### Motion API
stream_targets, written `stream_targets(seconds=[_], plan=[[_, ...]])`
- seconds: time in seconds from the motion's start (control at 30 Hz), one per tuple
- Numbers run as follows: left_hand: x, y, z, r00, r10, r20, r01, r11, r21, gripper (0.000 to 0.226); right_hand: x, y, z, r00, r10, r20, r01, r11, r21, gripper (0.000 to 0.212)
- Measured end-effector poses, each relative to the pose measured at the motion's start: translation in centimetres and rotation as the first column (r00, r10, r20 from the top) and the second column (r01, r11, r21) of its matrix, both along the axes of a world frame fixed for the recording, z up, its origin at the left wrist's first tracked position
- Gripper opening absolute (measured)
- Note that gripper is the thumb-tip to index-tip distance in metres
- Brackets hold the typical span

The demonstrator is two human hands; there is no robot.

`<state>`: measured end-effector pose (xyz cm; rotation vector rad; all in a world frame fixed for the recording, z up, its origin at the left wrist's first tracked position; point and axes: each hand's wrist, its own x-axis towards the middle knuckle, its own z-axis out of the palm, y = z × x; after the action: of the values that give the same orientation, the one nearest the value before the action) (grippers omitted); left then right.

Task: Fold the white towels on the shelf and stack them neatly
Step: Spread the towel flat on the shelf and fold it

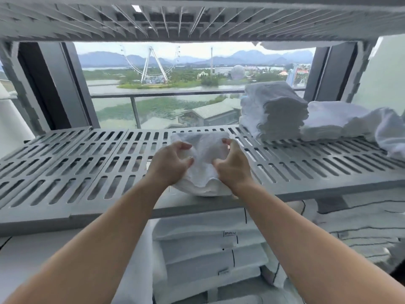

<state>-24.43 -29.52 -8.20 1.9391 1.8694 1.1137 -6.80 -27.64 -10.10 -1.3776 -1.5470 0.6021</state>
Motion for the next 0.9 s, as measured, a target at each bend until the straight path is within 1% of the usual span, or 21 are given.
stream_targets(seconds=[0.17, 0.27, 0.47, 0.6, 0.77, 0.9], plan=[[4.9, -1.0, 0.5, 1.0, 0.025, -0.002, -0.024, 0.992, 0.121, 0.042, 4.0, -2.2, 1.4, 0.998, -0.063, 0.007, 0.06, 0.979, 0.195, 0.056], [8.6, -1.1, 0.4, 1.0, 0.022, 0.012, -0.023, 0.986, 0.163, 0.042, 7.2, -3.1, 1.9, 0.991, -0.132, -0.008, 0.13, 0.962, 0.24, 0.055], [17.0, 0.5, 0.3, 0.996, -0.076, 0.046, 0.063, 0.969, 0.24, 0.038, 14.9, -3.4, 1.5, 0.95, -0.303, -0.078, 0.313, 0.917, 0.247, 0.054], [22.2, 2.8, -0.2, 0.984, -0.167, 0.057, 0.146, 0.953, 0.266, 0.038, 19.6, -2.1, 0.9, 0.919, -0.378, -0.114, 0.395, 0.887, 0.24, 0.053], [28.5, 7.0, -0.1, 0.957, -0.282, 0.069, 0.255, 0.93, 0.266, 0.039, 25.6, 0.8, 0.8, 0.874, -0.479, -0.087, 0.485, 0.841, 0.241, 0.052], [33.4, 11.0, 1.1, 0.935, -0.353, 0.037, 0.326, 0.895, 0.305, 0.039, 30.2, 3.7, 2.2, 0.836, -0.545, -0.067, 0.544, 0.803, 0.245, 0.053]])
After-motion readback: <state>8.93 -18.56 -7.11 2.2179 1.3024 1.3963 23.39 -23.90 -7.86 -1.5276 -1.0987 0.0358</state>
